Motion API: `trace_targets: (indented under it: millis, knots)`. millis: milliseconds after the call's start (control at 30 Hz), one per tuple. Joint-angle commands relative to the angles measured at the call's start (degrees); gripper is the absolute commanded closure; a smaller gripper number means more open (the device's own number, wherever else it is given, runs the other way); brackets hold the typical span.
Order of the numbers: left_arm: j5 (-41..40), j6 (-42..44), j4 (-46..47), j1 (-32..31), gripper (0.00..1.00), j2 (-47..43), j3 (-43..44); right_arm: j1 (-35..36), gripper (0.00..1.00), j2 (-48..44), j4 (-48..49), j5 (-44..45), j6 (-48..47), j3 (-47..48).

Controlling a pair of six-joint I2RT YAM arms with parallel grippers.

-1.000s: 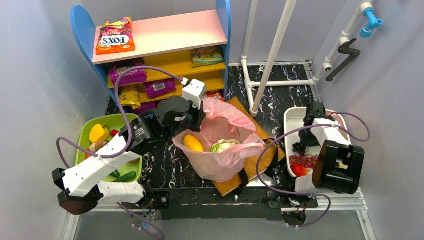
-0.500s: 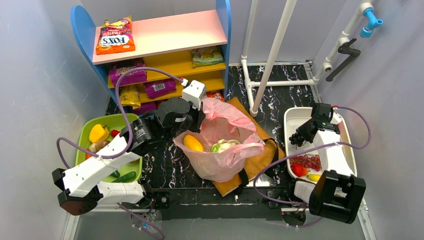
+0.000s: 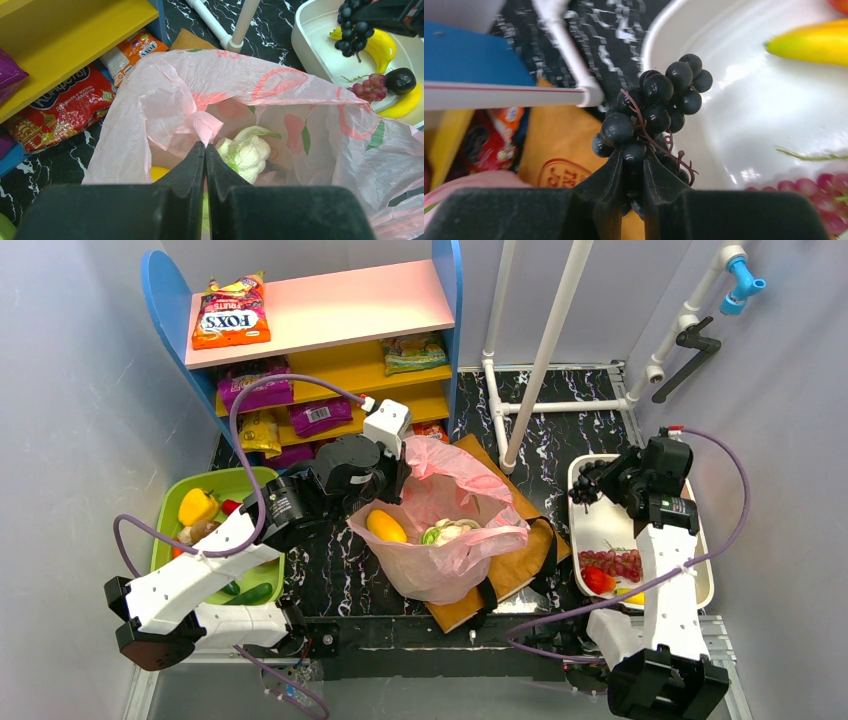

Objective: Place the food into the grocery bag and tie it
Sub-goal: Place the fake fruit into the grocery bag.

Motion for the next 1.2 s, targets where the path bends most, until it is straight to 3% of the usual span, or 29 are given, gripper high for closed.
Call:
trace_targets:
  millis: [0,267,567,933,1167]
  knots:
    - [-1.62,0.01,0.2,0.31,1.0,-1.21,0.12,-0.2,0.99,-2.66,0.51,-12.07,-3.38,7.76]
    - [-1.69,0.44,-1.24,0.64,1.0,0.53,1.62,0.12,0.99,-4.1,2.81,-31.83,-0.97,18.41]
    - [-2.35,-0.25,1.45,0.71,1.0,-0.41,1.24,5.66,0.99,-3.89,10.98,-41.6,3.76,28.35]
    - [-1.09,-0.97,1.29,0.67,1.0,0.34,3.01,31.14,0.99,2.15,15.74,-39.2,0.35,32.77]
    - [-1.31,-1.28,1.28,0.71,1.0,0.28,3.4,44.37,0.99,6.24,14.69,-32.29,-2.54,32.44]
